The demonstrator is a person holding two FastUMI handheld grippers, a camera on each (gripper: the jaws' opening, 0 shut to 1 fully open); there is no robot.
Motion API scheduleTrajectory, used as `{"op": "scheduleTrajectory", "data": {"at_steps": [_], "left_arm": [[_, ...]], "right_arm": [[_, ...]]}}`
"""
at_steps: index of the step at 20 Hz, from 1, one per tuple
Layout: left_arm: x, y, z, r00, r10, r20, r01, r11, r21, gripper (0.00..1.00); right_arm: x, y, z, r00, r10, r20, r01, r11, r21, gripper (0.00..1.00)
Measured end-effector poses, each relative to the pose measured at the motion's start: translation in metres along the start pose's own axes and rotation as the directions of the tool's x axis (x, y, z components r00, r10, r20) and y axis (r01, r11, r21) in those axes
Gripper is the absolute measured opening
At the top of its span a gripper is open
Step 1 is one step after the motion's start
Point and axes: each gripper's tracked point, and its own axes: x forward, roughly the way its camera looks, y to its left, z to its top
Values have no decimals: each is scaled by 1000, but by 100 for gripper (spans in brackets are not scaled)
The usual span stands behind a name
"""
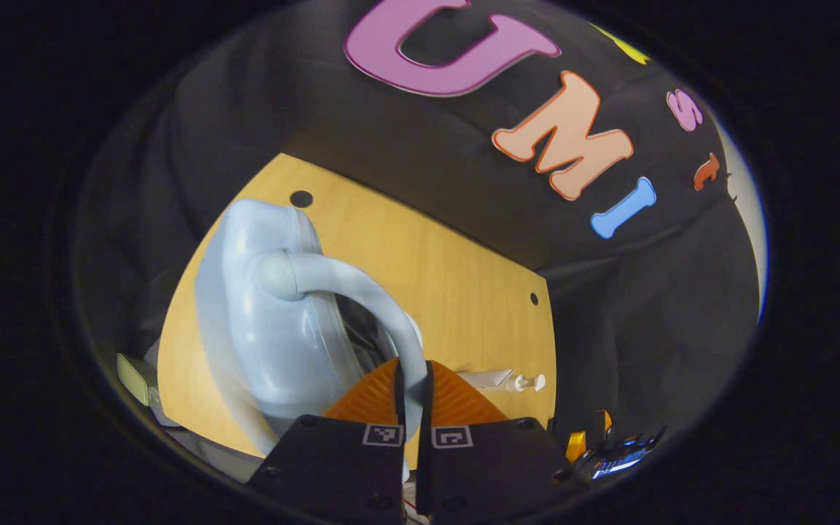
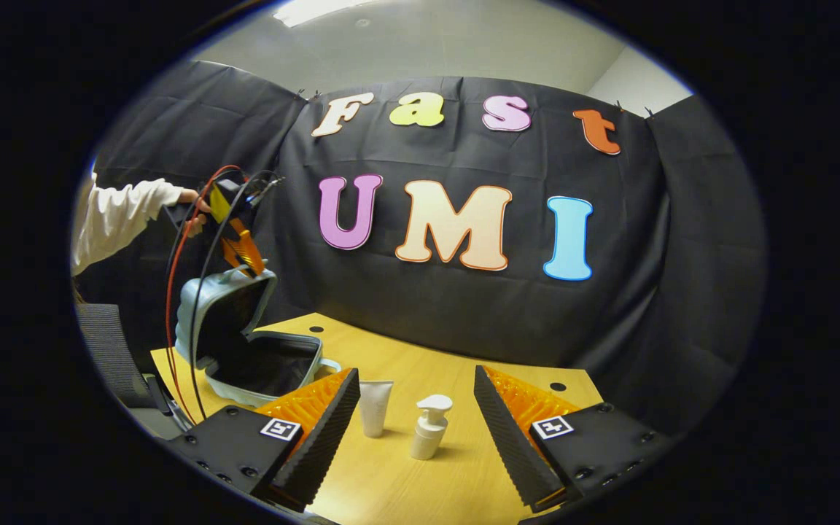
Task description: First open the suitcase, pack the skin care products into it, and then close the suitcase.
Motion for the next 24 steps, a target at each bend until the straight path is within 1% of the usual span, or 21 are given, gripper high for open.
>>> {"op": "scheduleTrajectory", "data": {"at_steps": [2, 5, 10, 11, 14, 17, 24], "left_arm": [[-28, 27, -7, 1000, 5, 30, -4, 999, -41, 0], [-65, 67, -18, 997, 28, 72, -23, 998, -65, 0], [-99, 125, -57, 992, 105, 73, -100, 992, -76, 0], [-104, 133, -63, 991, 103, 82, -96, 992, -86, 0], [-106, 146, -83, 993, 68, 101, -58, 994, -97, 0], [-101, 158, -94, 993, 27, 115, -12, 992, -123, 0], [-72, 199, -119, 984, -78, 163, 104, 981, -161, 0]], "right_arm": [[6, 7, 6, 1000, 14, 18, -14, 1000, 25, 99], [13, 17, 10, 999, 31, 27, -32, 999, 29, 100], [18, 33, 16, 998, 50, 44, -51, 999, 19, 99], [18, 36, 15, 998, 52, 45, -53, 998, 23, 99], [20, 41, 15, 998, 52, 40, -53, 998, 27, 99], [19, 43, 16, 998, 44, 42, -44, 999, 2, 99], [10, 44, 16, 999, 19, 25, -19, 1000, -24, 99]]}}
